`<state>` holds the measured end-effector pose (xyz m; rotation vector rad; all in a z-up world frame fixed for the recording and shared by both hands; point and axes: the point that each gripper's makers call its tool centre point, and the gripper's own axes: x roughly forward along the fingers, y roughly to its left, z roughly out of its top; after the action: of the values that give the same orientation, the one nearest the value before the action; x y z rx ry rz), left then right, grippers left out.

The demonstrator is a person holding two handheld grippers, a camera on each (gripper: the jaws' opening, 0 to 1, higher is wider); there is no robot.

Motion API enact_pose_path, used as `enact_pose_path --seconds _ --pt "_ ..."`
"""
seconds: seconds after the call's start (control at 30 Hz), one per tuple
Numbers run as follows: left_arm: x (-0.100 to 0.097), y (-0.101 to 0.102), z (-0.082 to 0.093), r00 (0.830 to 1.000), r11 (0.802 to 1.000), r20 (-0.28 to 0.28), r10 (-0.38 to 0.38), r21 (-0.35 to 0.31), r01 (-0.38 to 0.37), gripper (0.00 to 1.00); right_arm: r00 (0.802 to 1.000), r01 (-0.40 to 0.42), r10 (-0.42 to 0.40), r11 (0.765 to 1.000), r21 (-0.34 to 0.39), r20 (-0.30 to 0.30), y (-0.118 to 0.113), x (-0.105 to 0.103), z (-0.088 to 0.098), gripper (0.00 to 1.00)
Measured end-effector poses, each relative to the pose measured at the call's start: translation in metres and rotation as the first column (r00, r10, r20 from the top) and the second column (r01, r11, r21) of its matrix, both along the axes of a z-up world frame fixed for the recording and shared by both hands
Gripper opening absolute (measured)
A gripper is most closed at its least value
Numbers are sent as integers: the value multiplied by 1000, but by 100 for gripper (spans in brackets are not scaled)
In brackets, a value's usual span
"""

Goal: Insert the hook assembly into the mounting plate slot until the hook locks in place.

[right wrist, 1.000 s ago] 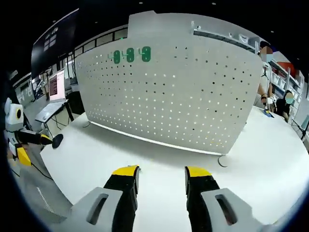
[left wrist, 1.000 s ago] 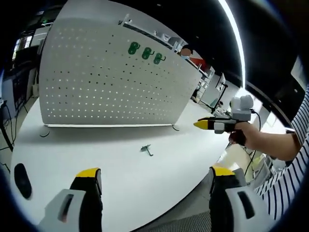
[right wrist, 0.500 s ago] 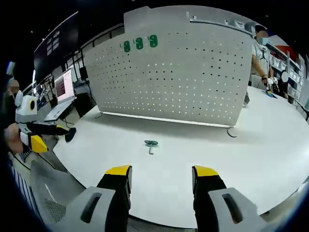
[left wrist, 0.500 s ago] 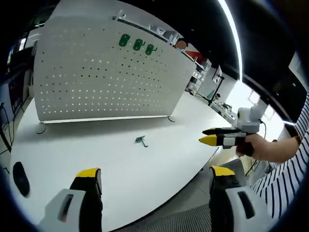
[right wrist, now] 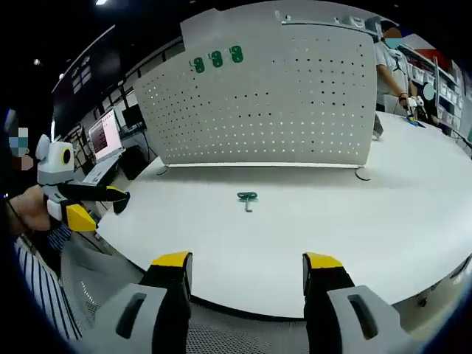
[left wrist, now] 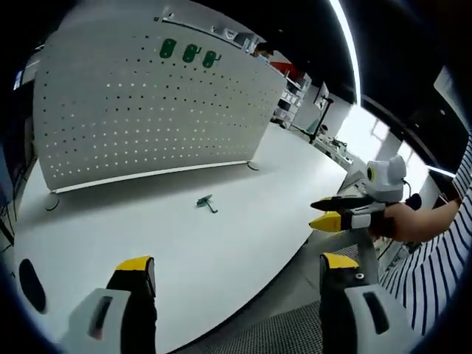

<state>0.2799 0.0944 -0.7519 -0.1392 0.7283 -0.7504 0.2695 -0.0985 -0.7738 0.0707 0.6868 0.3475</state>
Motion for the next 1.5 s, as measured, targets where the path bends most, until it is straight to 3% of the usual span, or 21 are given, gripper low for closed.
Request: enact_pose_path --seconds 0.27,0.6,1.03,1.5 --pt "15 -2 -7 1000 999 10 -20 44 19 94 1000 -2 2 1000 7 -30 2 -16 -5 56" --pt "30 -13 -27 995 990 -6 -98 102 98 93 998 -29 28 1000 -10 -49 8 -12 -13 54" --pt "70 -37 -44 980 974 14 -197 121 194 92 997 -7 8 1000 2 -73 4 -13 -19 50" --pt "104 -59 -69 970 962 17 -244 132 240 85 995 43 -39 998 50 -87 -2 -9 -20 41"
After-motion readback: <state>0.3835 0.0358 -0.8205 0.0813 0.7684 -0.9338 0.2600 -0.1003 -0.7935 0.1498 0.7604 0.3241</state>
